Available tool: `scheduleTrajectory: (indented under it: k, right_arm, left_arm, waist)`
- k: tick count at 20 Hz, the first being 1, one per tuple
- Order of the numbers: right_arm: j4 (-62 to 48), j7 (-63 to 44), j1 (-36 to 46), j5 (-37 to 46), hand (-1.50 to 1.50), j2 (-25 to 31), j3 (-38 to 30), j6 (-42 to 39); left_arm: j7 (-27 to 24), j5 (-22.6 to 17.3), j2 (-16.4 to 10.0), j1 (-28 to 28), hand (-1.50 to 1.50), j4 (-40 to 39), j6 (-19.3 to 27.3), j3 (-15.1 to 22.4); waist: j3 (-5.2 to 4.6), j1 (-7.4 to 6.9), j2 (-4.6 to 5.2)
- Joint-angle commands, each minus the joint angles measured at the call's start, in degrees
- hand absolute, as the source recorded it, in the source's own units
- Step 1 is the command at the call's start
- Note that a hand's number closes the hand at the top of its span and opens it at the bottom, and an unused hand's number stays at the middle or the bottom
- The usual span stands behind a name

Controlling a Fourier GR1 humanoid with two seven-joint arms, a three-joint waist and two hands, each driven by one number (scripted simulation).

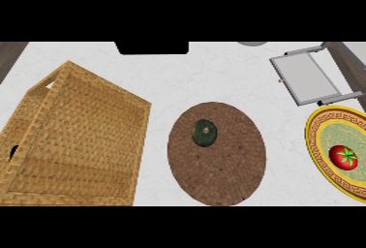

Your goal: Pick the can from the placemat and place it in the tiered shelf

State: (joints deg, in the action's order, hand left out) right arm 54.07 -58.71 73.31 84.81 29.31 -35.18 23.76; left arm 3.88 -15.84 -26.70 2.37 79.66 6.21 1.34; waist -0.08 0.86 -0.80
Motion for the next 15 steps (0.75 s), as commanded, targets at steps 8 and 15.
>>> scheduleTrajectory:
  k: [8,15]
  right_arm:
    - [32.2,-13.3,-1.9,8.4,-1.50,-6.8,5.0,-23.6]
    - [48.9,-10.6,0.4,9.7,-1.50,-7.6,4.6,-42.6]
  left_arm:
    - [0.1,-0.4,-0.4,1.7,0.00,0.5,0.1,-1.6]
    - [0.3,-0.7,-1.5,4.0,0.00,1.3,0.6,-3.1]
  waist:
    - [-0.18,3.64,-1.65]
    - [-0.16,4.98,-2.77]
